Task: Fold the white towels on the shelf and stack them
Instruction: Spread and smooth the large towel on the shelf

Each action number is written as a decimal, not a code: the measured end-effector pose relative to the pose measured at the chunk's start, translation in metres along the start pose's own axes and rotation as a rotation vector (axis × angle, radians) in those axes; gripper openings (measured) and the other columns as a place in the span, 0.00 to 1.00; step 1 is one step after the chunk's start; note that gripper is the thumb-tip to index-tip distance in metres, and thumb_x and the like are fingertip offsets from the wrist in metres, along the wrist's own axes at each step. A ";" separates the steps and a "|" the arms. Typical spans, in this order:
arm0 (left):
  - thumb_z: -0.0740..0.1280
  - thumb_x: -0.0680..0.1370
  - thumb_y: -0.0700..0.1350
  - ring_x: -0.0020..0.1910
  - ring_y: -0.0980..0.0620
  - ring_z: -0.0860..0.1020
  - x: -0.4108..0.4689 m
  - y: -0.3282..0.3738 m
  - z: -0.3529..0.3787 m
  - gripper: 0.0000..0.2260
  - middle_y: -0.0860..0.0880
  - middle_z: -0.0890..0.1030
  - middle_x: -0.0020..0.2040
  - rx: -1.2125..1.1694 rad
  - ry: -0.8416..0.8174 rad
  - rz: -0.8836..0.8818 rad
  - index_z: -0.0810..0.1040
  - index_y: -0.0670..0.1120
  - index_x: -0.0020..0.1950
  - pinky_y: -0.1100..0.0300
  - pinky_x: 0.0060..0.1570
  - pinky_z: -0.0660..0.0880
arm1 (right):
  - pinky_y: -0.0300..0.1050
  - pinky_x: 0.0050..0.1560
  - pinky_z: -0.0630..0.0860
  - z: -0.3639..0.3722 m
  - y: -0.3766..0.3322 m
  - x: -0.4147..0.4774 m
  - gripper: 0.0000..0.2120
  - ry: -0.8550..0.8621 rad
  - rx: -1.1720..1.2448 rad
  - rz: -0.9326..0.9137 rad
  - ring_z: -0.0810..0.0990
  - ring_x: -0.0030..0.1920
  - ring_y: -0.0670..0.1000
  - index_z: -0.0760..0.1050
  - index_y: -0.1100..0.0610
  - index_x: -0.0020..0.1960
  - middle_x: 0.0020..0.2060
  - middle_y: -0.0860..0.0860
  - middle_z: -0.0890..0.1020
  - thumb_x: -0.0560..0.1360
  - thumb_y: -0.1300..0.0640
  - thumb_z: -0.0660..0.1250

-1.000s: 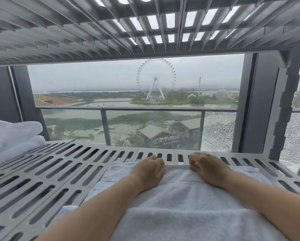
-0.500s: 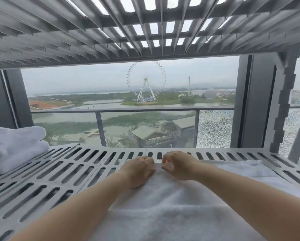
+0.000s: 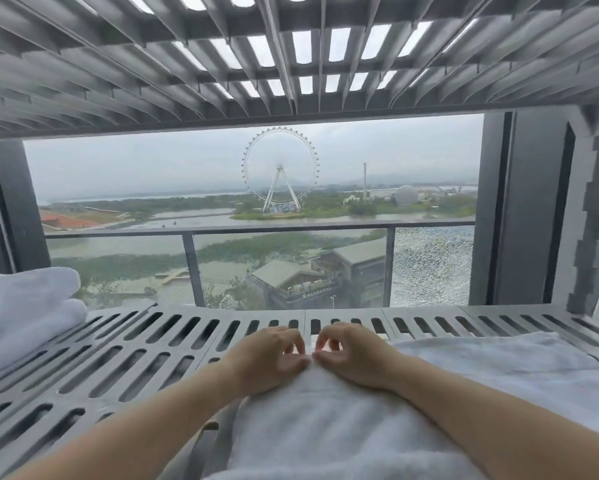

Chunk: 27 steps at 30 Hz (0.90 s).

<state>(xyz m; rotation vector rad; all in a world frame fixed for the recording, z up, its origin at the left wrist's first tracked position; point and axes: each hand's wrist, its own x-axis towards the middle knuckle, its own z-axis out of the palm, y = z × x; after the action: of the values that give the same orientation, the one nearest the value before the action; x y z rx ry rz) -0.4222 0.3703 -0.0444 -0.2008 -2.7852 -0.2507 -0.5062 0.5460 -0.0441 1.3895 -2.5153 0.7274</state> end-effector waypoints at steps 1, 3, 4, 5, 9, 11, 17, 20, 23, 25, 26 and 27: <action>0.62 0.75 0.57 0.47 0.57 0.73 -0.004 -0.005 0.001 0.11 0.56 0.76 0.47 -0.030 0.026 0.007 0.75 0.54 0.52 0.61 0.49 0.71 | 0.42 0.45 0.70 0.002 0.003 0.000 0.09 -0.002 0.005 -0.015 0.74 0.42 0.47 0.77 0.49 0.48 0.38 0.44 0.73 0.72 0.46 0.65; 0.63 0.75 0.58 0.46 0.58 0.73 -0.008 -0.012 0.001 0.11 0.58 0.74 0.45 -0.068 0.044 0.028 0.75 0.54 0.52 0.64 0.46 0.70 | 0.43 0.46 0.71 0.003 0.006 0.003 0.10 -0.002 0.005 -0.035 0.74 0.42 0.46 0.76 0.48 0.47 0.38 0.43 0.73 0.70 0.44 0.66; 0.64 0.74 0.58 0.45 0.59 0.72 -0.007 -0.014 -0.001 0.11 0.59 0.73 0.44 -0.062 0.036 0.037 0.76 0.54 0.52 0.66 0.45 0.69 | 0.42 0.45 0.71 0.003 0.007 0.004 0.10 0.003 0.005 -0.040 0.74 0.41 0.46 0.76 0.48 0.46 0.37 0.42 0.72 0.70 0.44 0.66; 0.64 0.74 0.58 0.44 0.59 0.72 -0.005 -0.015 -0.003 0.12 0.59 0.73 0.43 -0.049 0.024 0.040 0.76 0.54 0.52 0.66 0.43 0.68 | 0.41 0.44 0.70 0.003 0.008 0.005 0.10 0.005 0.008 -0.042 0.73 0.41 0.45 0.76 0.48 0.46 0.36 0.41 0.72 0.70 0.43 0.66; 0.65 0.73 0.60 0.42 0.58 0.74 -0.002 -0.017 -0.005 0.13 0.58 0.75 0.42 -0.065 0.006 0.015 0.76 0.52 0.49 0.65 0.42 0.70 | 0.36 0.39 0.65 0.004 0.010 0.006 0.09 -0.001 0.032 -0.044 0.72 0.39 0.42 0.76 0.47 0.43 0.35 0.40 0.72 0.69 0.42 0.67; 0.66 0.73 0.60 0.42 0.58 0.72 -0.004 -0.017 -0.006 0.13 0.57 0.74 0.41 -0.055 -0.002 0.012 0.75 0.52 0.45 0.65 0.40 0.67 | 0.35 0.38 0.65 0.004 0.009 0.005 0.09 -0.003 0.036 -0.033 0.71 0.38 0.41 0.75 0.47 0.42 0.35 0.40 0.73 0.69 0.42 0.68; 0.67 0.73 0.58 0.49 0.58 0.71 -0.010 -0.018 -0.011 0.13 0.56 0.72 0.49 -0.087 -0.004 0.024 0.75 0.51 0.50 0.65 0.49 0.66 | 0.36 0.42 0.68 0.002 0.001 0.001 0.06 -0.006 0.023 0.001 0.74 0.41 0.43 0.74 0.46 0.41 0.38 0.42 0.75 0.71 0.46 0.68; 0.65 0.75 0.57 0.50 0.59 0.71 -0.011 -0.016 -0.008 0.12 0.58 0.72 0.50 -0.087 -0.017 0.015 0.73 0.53 0.53 0.67 0.50 0.67 | 0.38 0.42 0.69 0.000 -0.004 0.003 0.06 -0.040 0.046 0.037 0.75 0.41 0.44 0.77 0.47 0.44 0.38 0.42 0.75 0.71 0.46 0.68; 0.64 0.75 0.58 0.49 0.61 0.71 -0.010 -0.017 -0.008 0.13 0.59 0.72 0.50 -0.060 -0.011 0.033 0.73 0.53 0.55 0.69 0.48 0.65 | 0.34 0.36 0.67 0.000 -0.012 0.010 0.07 -0.079 0.103 0.088 0.72 0.36 0.39 0.79 0.47 0.44 0.36 0.41 0.75 0.70 0.45 0.69; 0.63 0.75 0.59 0.49 0.61 0.71 -0.010 -0.017 -0.007 0.14 0.59 0.72 0.49 -0.053 -0.005 0.039 0.73 0.53 0.55 0.69 0.47 0.66 | 0.34 0.34 0.68 0.002 -0.017 0.013 0.06 -0.084 0.104 0.105 0.72 0.34 0.40 0.79 0.48 0.43 0.36 0.42 0.75 0.70 0.47 0.70; 0.63 0.75 0.59 0.48 0.60 0.71 -0.010 -0.017 -0.005 0.14 0.59 0.72 0.49 -0.049 0.000 0.039 0.73 0.53 0.55 0.68 0.47 0.66 | 0.35 0.35 0.69 0.002 -0.019 0.015 0.05 -0.079 0.092 0.103 0.73 0.35 0.42 0.78 0.49 0.42 0.36 0.43 0.76 0.70 0.48 0.69; 0.63 0.75 0.59 0.48 0.60 0.71 -0.010 -0.017 -0.004 0.14 0.58 0.72 0.49 -0.042 0.006 0.038 0.73 0.52 0.55 0.68 0.47 0.66 | 0.38 0.37 0.71 0.001 -0.022 0.017 0.04 -0.069 0.074 0.098 0.74 0.36 0.44 0.78 0.49 0.42 0.36 0.44 0.76 0.70 0.49 0.69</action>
<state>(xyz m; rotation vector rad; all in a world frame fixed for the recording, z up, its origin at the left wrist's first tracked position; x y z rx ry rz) -0.4143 0.3515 -0.0466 -0.2623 -2.7690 -0.3006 -0.4974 0.5229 -0.0311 1.3447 -2.6515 0.8112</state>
